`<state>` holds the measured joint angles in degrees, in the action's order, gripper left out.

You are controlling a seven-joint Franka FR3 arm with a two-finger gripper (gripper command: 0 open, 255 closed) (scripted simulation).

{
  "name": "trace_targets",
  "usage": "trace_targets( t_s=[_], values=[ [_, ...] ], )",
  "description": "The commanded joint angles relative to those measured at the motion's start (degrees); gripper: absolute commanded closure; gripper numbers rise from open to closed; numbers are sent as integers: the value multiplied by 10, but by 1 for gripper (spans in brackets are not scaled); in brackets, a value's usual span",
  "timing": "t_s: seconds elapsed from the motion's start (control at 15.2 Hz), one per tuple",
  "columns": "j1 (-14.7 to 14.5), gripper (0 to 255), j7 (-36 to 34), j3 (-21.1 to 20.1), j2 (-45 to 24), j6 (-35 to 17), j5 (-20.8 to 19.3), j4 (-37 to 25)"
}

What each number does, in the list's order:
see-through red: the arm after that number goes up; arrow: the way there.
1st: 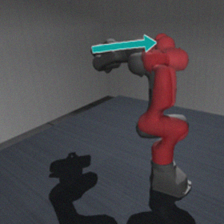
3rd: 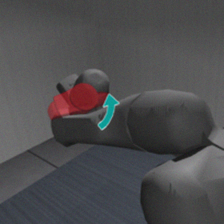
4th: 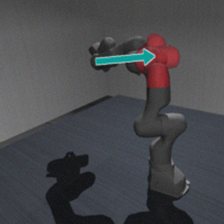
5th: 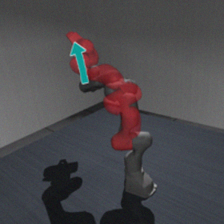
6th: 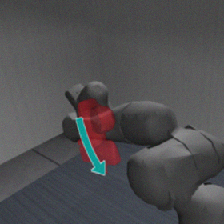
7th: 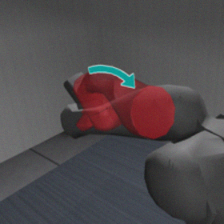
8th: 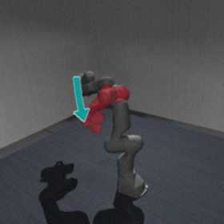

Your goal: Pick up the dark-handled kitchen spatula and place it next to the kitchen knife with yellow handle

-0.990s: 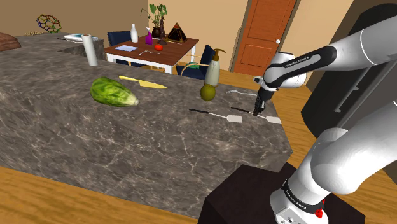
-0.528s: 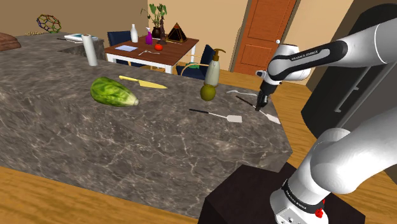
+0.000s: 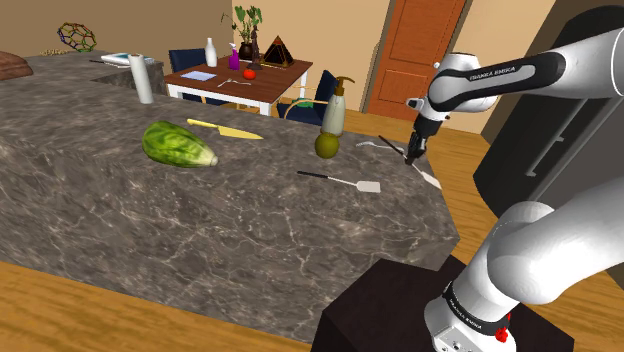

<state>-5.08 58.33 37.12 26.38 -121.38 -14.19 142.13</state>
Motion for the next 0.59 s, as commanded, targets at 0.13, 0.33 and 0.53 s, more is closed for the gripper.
trace_targets(
  t_s=[0.13,0.33,0.53],
  values=[
    [1,255,-5,-11,13,36,1,-23],
    [-7,255,-16,-23,9,48,9,-37],
    [-34,255,-46,-42,-21,38,33,-53]
  ],
)
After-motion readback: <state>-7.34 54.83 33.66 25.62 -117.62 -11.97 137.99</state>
